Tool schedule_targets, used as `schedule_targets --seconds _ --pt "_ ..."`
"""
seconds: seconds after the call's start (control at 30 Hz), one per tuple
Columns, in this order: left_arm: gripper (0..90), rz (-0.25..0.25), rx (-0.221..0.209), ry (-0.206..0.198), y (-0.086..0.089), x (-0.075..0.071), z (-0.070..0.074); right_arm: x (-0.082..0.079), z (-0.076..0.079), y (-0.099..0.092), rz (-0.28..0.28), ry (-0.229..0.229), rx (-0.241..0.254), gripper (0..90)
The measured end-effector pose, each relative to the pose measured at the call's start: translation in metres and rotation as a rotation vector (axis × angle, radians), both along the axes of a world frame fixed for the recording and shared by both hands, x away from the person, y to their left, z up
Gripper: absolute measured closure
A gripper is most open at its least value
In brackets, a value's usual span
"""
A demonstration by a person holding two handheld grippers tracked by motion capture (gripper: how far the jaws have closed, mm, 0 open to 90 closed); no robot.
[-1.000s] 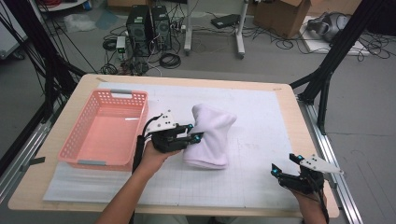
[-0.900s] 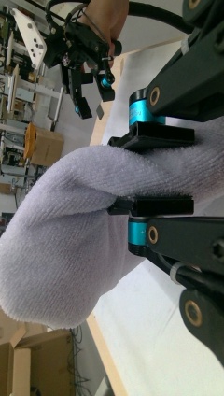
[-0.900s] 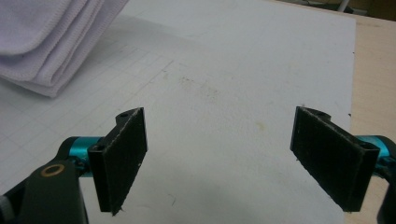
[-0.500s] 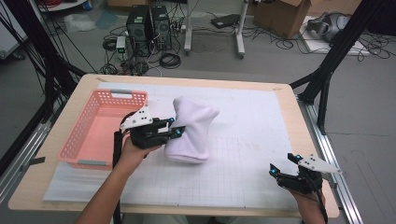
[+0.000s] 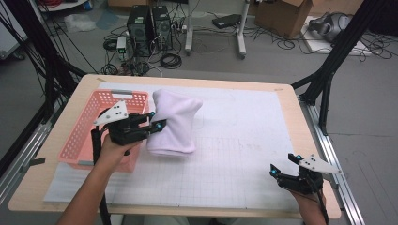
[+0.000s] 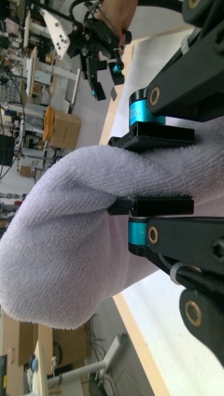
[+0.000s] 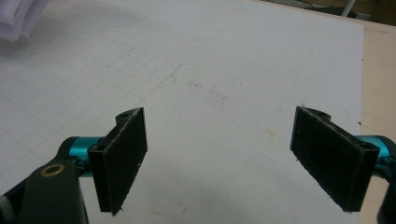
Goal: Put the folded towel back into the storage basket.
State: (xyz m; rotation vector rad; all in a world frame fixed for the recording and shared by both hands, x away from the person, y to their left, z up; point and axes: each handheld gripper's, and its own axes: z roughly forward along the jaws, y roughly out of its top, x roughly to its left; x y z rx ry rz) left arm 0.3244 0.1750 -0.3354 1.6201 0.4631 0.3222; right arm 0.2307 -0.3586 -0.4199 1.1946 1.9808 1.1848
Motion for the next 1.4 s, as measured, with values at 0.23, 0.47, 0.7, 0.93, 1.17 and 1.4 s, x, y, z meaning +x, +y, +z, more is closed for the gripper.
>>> schedule_targets --seconds 0.23,0.47,0.7,0.93,1.17,1.4 --pt "71.7 0.030 -0.010 -0.012 0.026 -0.002 0.010 0.001 0.001 0.001 0.002 -0.003 -0.002 17.3" --pt "71.7 0.064 -0.029 -0.014 0.055 -0.002 0.022 0.001 0.002 0.002 0.001 -0.009 -0.007 17.3" --pt "71.7 0.114 -0.072 -0.029 0.087 -0.007 0.032 0.002 0.002 0.004 0.001 -0.007 -0.011 17.3" --pt "71.7 0.155 -0.083 -0.038 0.110 -0.013 0.039 0.003 0.002 0.005 0.001 -0.006 -0.011 17.3" --pt "71.7 0.173 -0.084 -0.041 0.125 -0.016 0.043 0.003 0.002 0.006 0.002 -0.005 -0.012 17.3" --pt "71.7 0.185 -0.088 -0.032 0.138 -0.016 0.040 0.003 0.002 0.006 -0.001 -0.002 -0.009 17.3"
